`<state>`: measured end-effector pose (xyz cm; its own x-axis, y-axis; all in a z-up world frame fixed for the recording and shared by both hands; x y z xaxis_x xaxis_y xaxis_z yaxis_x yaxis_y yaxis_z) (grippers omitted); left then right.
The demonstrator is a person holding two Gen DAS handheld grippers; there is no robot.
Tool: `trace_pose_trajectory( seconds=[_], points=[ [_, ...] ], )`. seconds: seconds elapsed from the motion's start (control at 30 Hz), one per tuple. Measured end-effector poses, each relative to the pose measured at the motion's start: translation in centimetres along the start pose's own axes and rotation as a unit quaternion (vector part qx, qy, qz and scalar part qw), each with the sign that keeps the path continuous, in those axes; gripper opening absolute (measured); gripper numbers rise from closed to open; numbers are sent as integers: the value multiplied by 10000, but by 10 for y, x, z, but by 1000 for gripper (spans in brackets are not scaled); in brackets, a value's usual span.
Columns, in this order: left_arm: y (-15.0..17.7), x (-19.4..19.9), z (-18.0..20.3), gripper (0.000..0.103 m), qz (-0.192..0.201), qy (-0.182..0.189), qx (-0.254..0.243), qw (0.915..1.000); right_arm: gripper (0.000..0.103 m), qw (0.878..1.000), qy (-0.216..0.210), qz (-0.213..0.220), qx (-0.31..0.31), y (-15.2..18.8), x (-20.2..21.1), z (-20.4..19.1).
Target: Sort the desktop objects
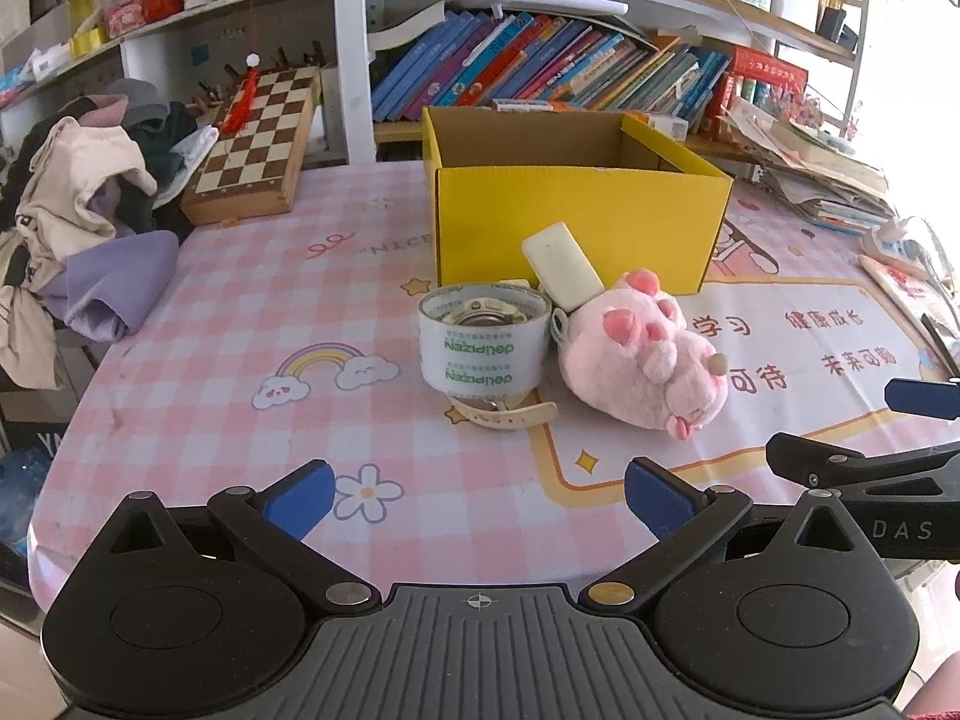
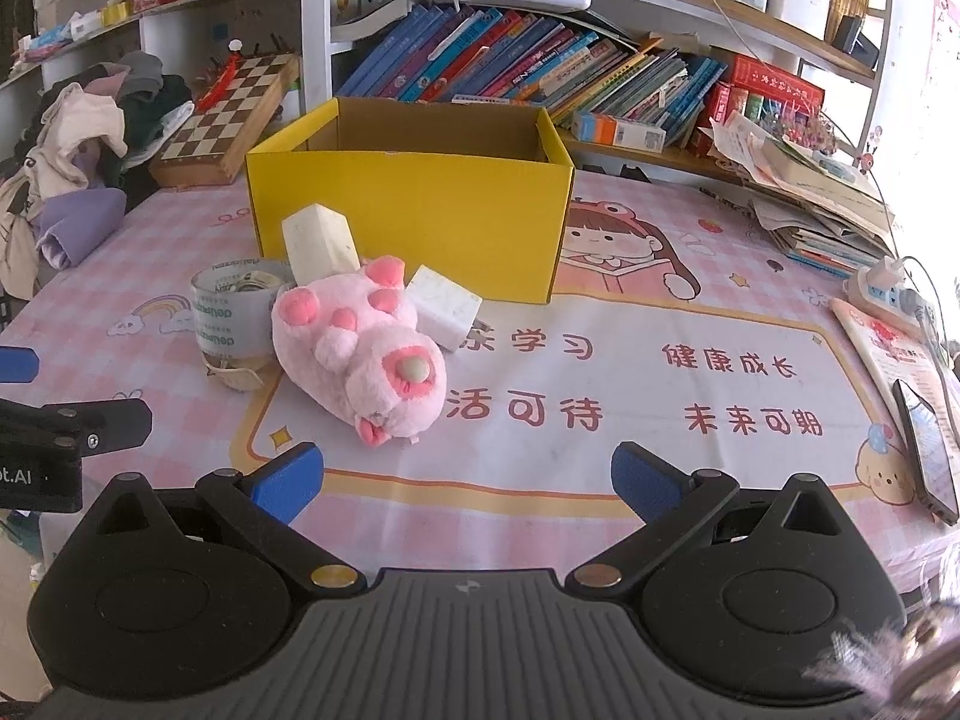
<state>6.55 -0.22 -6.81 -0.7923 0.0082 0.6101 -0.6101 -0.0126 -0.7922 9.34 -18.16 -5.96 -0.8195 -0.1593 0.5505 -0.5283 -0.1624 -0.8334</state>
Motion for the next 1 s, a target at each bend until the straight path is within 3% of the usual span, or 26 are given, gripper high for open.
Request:
trace_pose_trajectory(
  seconds=[0.53, 0.67, 1.0],
  points=[
    [0, 1, -1, 103, -21, -31, -9, 10000, 103, 10000, -28, 3, 60, 8, 2, -5],
    [2, 1, -2, 103, -12, -29, -6, 10000, 103, 9999, -44, -113, 88, -12, 3, -2],
    [3, 0, -3, 103, -38, -34, -23, 10000, 103, 9999, -60, -133, 83, -8, 3, -3]
  ],
)
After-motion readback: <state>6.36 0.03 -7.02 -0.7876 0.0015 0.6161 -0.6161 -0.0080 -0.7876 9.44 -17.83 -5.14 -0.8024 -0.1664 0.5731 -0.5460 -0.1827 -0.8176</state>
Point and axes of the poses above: each gripper's, at about its wrist camera, not at the fingertips, and x roughly against the way its jaws point, z to its right, y to its underside, the point moved 9 cm from there along -x, roughly the way its jaws point, and after that the axes turned 7 degrees about z, right-handed, at the moved point
